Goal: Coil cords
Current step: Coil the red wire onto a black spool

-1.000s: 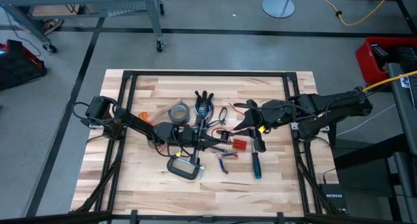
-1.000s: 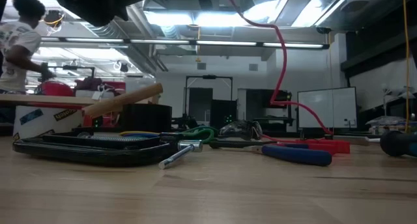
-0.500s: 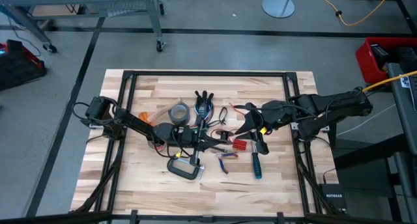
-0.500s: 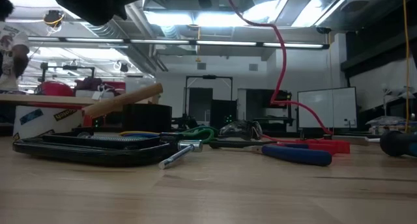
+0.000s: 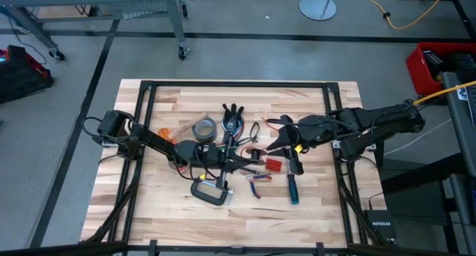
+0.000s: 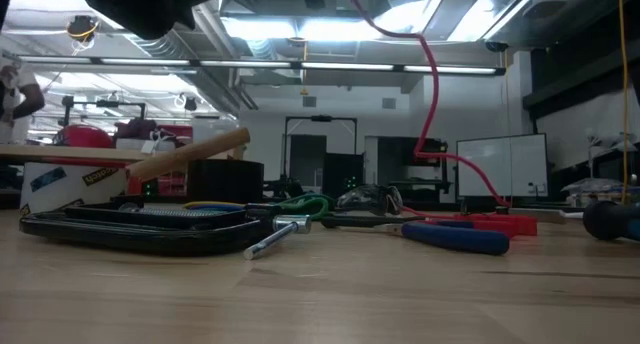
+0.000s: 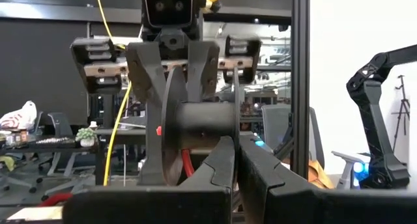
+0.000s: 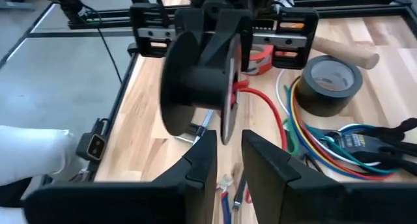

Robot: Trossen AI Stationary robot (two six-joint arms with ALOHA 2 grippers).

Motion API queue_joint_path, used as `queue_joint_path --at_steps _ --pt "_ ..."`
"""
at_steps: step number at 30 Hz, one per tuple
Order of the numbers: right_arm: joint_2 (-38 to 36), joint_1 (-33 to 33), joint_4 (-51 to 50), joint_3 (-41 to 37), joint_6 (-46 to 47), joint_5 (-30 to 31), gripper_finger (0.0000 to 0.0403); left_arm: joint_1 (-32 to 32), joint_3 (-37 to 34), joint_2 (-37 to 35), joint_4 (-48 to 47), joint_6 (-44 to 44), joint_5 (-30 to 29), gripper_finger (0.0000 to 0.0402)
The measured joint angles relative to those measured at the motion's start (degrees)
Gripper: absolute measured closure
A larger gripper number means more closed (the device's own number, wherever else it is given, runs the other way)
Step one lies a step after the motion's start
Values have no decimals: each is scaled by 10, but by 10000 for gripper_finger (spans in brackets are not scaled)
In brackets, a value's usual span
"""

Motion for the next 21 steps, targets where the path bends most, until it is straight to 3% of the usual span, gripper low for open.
queue_joint_path --at_steps 8,15,21 --pt "24 0 47 1 -9 7 326 0 0 0 1 0 0 401" --pt "52 1 54 1 -24 62 330 0 -1 1 2 0 0 401" --pt "54 0 56 1 -64 60 391 0 -1 1 1 1 1 401"
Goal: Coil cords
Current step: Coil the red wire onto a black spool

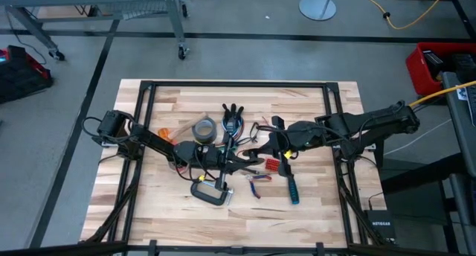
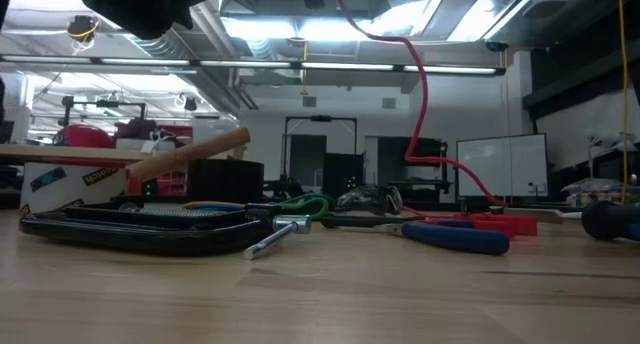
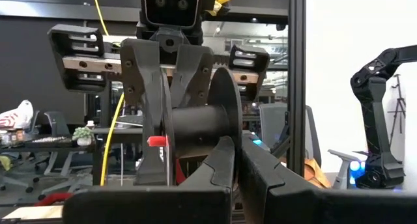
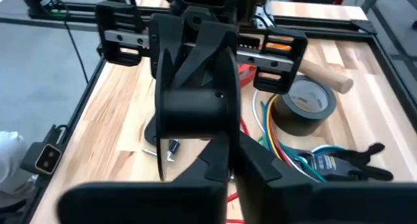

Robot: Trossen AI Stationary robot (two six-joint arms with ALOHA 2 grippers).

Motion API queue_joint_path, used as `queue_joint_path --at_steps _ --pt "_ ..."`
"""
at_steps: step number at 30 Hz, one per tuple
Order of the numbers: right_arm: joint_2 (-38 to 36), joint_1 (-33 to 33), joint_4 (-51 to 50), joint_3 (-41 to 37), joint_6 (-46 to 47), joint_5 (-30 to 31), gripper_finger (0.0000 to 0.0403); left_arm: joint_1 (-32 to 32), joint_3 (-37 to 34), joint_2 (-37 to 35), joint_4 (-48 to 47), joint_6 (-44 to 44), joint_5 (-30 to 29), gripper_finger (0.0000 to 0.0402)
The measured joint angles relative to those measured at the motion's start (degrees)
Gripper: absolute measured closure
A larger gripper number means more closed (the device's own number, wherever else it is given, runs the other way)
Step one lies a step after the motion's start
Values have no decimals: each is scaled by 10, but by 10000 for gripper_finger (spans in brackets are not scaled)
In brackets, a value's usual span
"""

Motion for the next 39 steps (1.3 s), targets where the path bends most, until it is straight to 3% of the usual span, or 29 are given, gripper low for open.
queue_joint_path --at_steps 12,17,22,32,35,39 --pt "5 -1 0 0 -10 -18 397 1 0 0 0 18 2 401" --pt "-6 -1 -19 0 11 -16 399 1 0 1 16 19 -1 381" --pt "-40 -1 -59 -3 35 -7 400 2 4 -3 87 31 -19 354" --pt "-160 0 -175 -3 80 17 401 4 3 -9 53 30 -22 334" --pt "-193 0 -199 -36 108 43 401 5 3 -9 55 30 -22 334" --pt "-242 0 -169 -139 154 45 401 6 2 -9 47 30 -22 334"
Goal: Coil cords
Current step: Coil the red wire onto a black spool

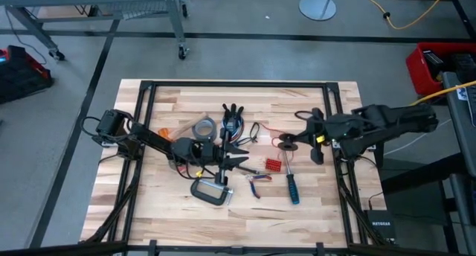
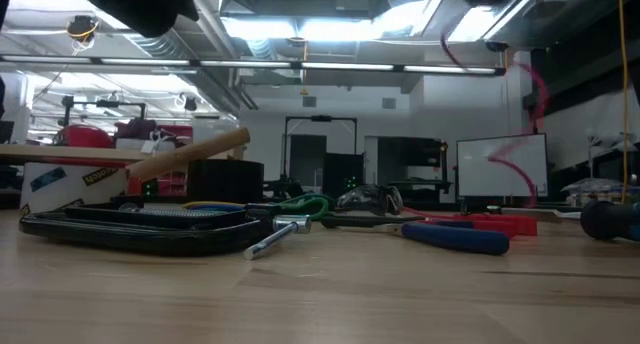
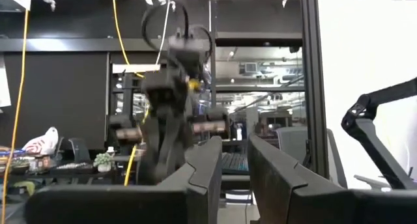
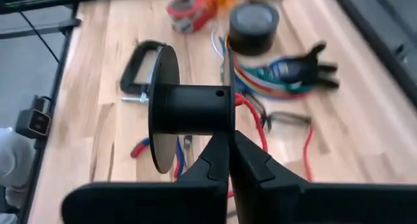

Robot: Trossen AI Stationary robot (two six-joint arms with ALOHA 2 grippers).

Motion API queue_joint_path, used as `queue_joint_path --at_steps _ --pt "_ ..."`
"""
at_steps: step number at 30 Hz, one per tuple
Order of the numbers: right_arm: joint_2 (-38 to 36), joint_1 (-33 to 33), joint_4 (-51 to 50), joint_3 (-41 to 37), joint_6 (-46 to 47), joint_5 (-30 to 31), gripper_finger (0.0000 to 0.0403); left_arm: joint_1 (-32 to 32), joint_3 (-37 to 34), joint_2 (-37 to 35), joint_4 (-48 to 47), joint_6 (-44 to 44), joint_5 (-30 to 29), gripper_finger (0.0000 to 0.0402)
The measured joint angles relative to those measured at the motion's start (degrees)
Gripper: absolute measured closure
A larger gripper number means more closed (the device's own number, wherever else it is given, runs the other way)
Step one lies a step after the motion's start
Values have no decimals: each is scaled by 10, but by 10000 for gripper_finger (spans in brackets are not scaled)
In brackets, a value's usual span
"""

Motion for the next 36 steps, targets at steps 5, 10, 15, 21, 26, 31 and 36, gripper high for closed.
queue_joint_path --at_steps 5,10,15,21,26,31,36 --pt "-62 0 177 -169 31 -34 401 1 0 0 -14 0 0 334" --pt "-93 0 407 -307 31 -65 401 3 -1 0 -39 -3 -15 334" --pt "-94 0 581 -380 25 -65 401 3 -1 0 -85 -7 -89 333" --pt "-94 0 669 -405 -20 -38 401 3 -1 0 -172 -91 -109 333" --pt "-90 0 683 -420 -27 -34 401 3 -1 0 -242 -167 -113 333" --pt "-90 0 684 -426 -23 -34 402 3 -1 0 -295 -196 -125 305" --pt "-90 0 715 -426 -14 -39 402 4 -1 0 -331 -182 -129 260"
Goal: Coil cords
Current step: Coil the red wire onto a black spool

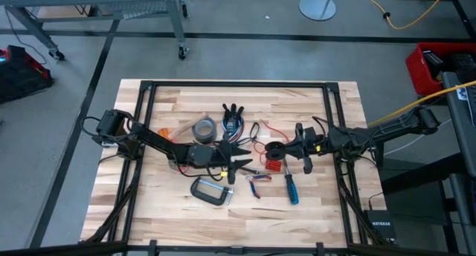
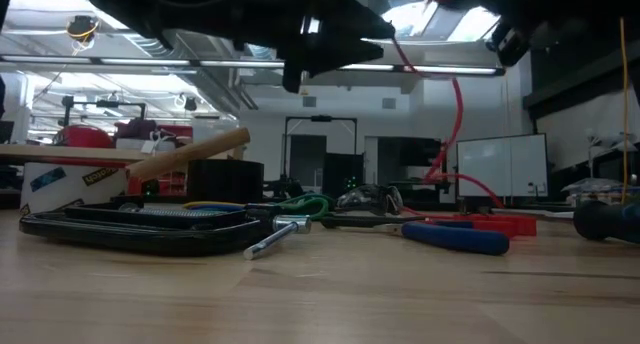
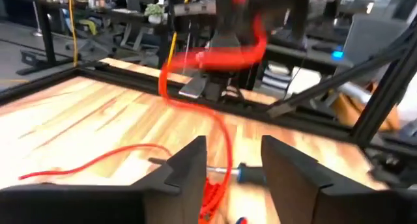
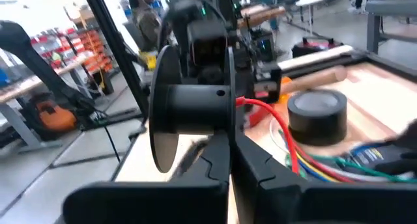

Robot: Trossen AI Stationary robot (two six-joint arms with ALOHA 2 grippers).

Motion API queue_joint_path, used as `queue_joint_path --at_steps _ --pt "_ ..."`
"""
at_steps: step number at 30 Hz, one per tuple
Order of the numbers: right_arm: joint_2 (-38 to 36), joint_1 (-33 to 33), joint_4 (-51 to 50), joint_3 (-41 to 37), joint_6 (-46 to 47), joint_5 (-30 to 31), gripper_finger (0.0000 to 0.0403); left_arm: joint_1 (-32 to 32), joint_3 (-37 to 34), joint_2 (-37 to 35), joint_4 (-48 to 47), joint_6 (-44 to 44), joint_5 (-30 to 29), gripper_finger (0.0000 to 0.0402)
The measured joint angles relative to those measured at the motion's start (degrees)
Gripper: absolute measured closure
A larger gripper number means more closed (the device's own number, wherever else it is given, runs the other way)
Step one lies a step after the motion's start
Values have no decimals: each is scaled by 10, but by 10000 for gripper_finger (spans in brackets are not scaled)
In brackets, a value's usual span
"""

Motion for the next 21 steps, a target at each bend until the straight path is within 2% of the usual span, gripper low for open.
queue_joint_path --at_steps 4,10,15,21 --pt "0 0 51 0 1 -11 402 6 0 0 -7 19 -12 244" --pt "11 0 98 0 1 -23 402 20 0 0 32 -15 -13 243" --pt "43 0 145 0 1 -37 402 26 1 0 77 -18 -12 243" --pt "87 0 196 0 1 -51 402 33 16 0 75 0 -11 243"
